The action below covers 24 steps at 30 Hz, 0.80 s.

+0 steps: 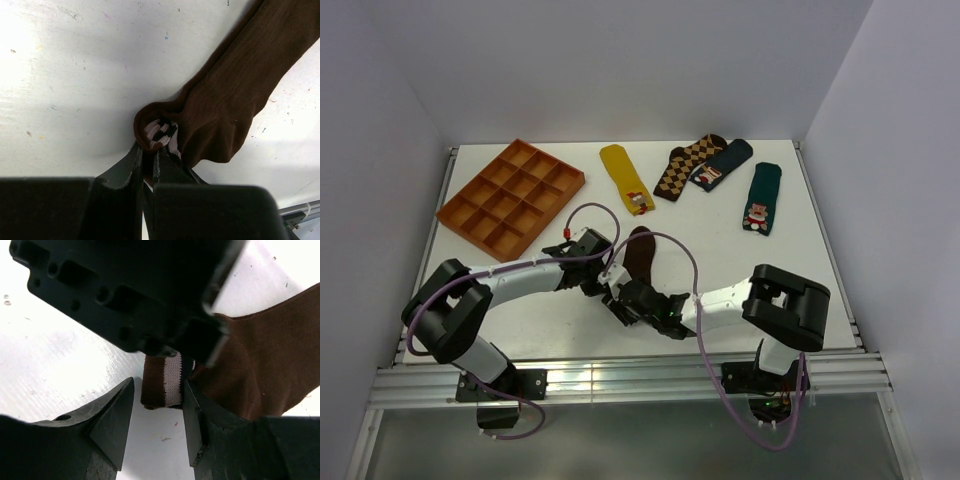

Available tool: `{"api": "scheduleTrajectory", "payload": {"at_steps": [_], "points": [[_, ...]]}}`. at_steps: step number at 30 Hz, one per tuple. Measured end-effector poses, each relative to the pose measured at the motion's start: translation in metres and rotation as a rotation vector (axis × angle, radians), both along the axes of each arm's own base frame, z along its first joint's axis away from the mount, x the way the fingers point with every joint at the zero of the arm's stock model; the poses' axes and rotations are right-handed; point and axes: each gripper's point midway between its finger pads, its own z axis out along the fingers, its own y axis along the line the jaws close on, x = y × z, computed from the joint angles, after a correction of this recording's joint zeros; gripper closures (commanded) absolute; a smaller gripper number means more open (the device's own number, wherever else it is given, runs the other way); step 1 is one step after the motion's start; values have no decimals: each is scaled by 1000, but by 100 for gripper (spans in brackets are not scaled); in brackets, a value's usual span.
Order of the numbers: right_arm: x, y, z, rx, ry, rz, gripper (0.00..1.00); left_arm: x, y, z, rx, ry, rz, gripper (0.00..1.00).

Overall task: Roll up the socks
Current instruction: Roll the sock at the center of the board.

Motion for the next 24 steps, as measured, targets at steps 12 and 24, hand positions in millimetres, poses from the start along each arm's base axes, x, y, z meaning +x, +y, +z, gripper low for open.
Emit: {"api": "scheduleTrajectory", "payload": {"at_steps": [12,24], "points": [[6,-3,-3,-63,-54,-83,96,1,-1,0,-6,1,3,93],[8,3,-3,52,106,-78,100,-5,18,4,-80,-52,77,31]]}}
